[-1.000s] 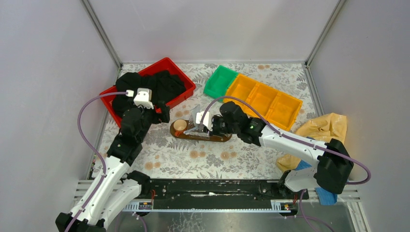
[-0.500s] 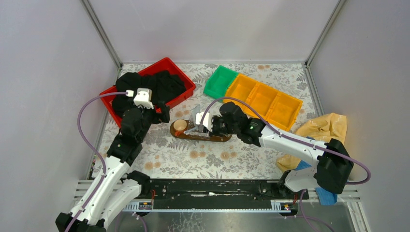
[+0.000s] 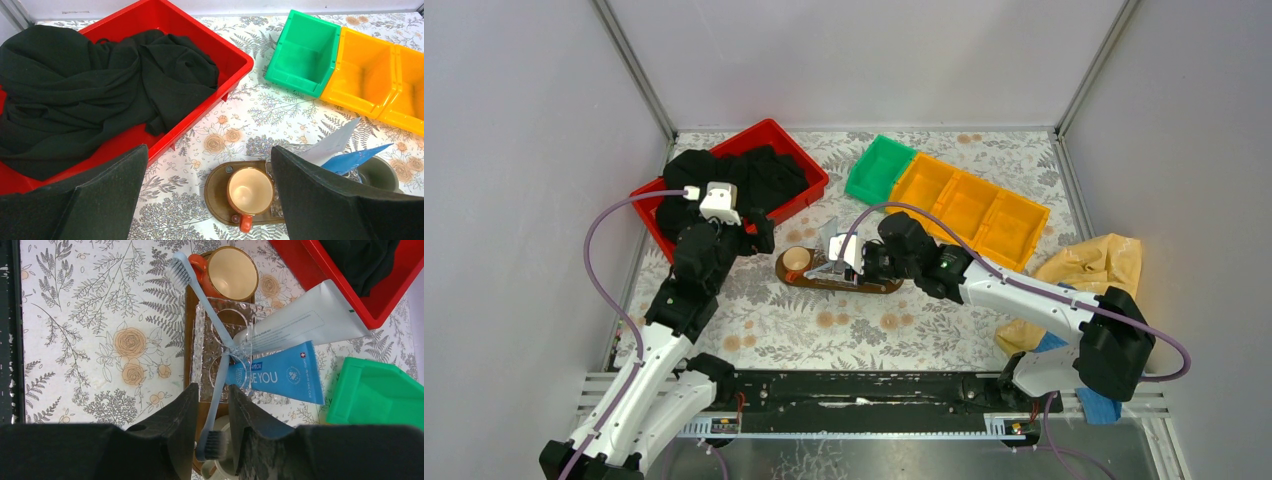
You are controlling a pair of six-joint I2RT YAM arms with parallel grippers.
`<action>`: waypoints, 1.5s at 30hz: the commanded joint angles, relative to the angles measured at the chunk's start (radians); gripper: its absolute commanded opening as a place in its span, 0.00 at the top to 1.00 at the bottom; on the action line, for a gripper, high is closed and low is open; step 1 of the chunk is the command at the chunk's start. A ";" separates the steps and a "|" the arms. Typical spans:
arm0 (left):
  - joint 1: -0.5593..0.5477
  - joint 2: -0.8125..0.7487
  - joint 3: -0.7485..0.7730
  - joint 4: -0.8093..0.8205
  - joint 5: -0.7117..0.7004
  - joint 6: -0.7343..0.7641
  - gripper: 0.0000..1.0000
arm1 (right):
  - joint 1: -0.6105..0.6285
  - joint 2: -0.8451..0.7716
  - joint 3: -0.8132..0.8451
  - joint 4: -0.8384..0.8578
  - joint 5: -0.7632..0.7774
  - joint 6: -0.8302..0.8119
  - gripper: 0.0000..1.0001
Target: Prepare toiletry sets of a toothbrush and toothpaste on the tray
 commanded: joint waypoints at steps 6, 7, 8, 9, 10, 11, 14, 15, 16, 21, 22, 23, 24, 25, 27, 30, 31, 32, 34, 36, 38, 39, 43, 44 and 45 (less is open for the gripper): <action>0.008 -0.004 -0.012 0.069 0.004 0.002 0.00 | 0.010 -0.029 0.007 0.002 -0.043 0.003 0.64; 0.008 -0.003 -0.012 0.068 0.005 0.003 0.00 | 0.009 -0.029 0.010 0.000 -0.044 0.004 0.63; 0.009 -0.004 -0.012 0.069 0.004 0.002 0.00 | 0.010 -0.029 0.013 -0.003 -0.048 0.007 0.62; 0.009 -0.004 -0.011 0.068 0.005 0.002 0.00 | 0.009 -0.029 0.017 -0.006 -0.050 0.011 0.61; 0.010 -0.004 -0.012 0.069 0.006 0.002 0.00 | 0.010 -0.030 0.022 -0.010 -0.052 0.016 0.61; 0.010 -0.004 -0.012 0.068 0.006 0.002 0.00 | 0.009 -0.030 0.026 -0.014 -0.052 0.020 0.60; 0.010 -0.001 -0.011 0.069 0.007 0.002 0.00 | 0.010 -0.028 0.041 -0.022 -0.047 0.033 0.57; 0.010 -0.003 -0.012 0.069 0.007 0.002 0.00 | 0.009 -0.028 0.044 -0.024 -0.044 0.035 0.56; 0.010 -0.002 -0.012 0.069 0.007 0.002 0.00 | 0.009 -0.028 0.047 -0.024 -0.041 0.042 0.55; 0.011 -0.003 -0.012 0.070 0.007 0.002 0.00 | 0.008 -0.035 0.089 -0.050 -0.035 0.073 0.46; 0.011 -0.004 -0.011 0.070 0.008 0.002 0.00 | 0.007 -0.039 0.105 -0.071 -0.039 0.075 0.45; 0.011 -0.004 -0.012 0.070 0.007 0.002 0.00 | 0.006 -0.044 0.121 -0.089 -0.041 0.078 0.43; 0.011 -0.004 -0.012 0.069 0.008 0.002 0.00 | 0.004 -0.048 0.140 -0.109 -0.046 0.081 0.41; 0.011 -0.006 -0.012 0.070 0.009 0.001 0.00 | -0.002 -0.052 0.162 -0.136 -0.058 0.082 0.39; 0.011 -0.007 -0.011 0.070 0.011 -0.003 0.00 | -0.031 -0.069 0.198 -0.189 -0.110 0.087 0.35; 0.011 -0.019 0.005 0.080 0.034 -0.012 0.00 | -0.135 -0.116 0.237 -0.256 -0.273 0.118 0.27; 0.012 -0.018 0.025 0.080 0.050 -0.020 0.00 | -0.174 -0.134 0.252 -0.287 -0.335 0.118 0.22; 0.013 -0.013 0.046 0.074 0.081 -0.028 0.00 | -0.219 -0.152 0.266 -0.317 -0.381 0.121 0.16; 0.013 0.005 0.100 0.052 0.141 -0.053 0.00 | -0.334 -0.195 0.270 -0.325 -0.495 0.177 0.05; 0.013 0.025 0.157 0.025 0.201 -0.090 0.00 | -0.465 -0.238 0.258 -0.276 -0.577 0.293 0.01; 0.013 0.035 0.212 0.005 0.253 -0.133 0.00 | -0.544 -0.256 0.293 -0.281 -0.475 0.383 0.01; 0.012 0.042 0.245 -0.010 0.272 -0.157 0.00 | -0.560 -0.259 0.319 -0.291 -0.382 0.418 0.01; 0.013 0.097 0.437 -0.110 0.357 -0.220 0.00 | -0.571 -0.253 0.499 -0.382 -0.040 0.493 0.01; 0.013 0.111 0.490 -0.133 0.381 -0.234 0.00 | -0.571 -0.252 0.550 -0.410 0.004 0.494 0.01; 0.013 0.125 0.537 -0.149 0.410 -0.247 0.00 | -0.572 -0.255 0.602 -0.436 0.031 0.491 0.01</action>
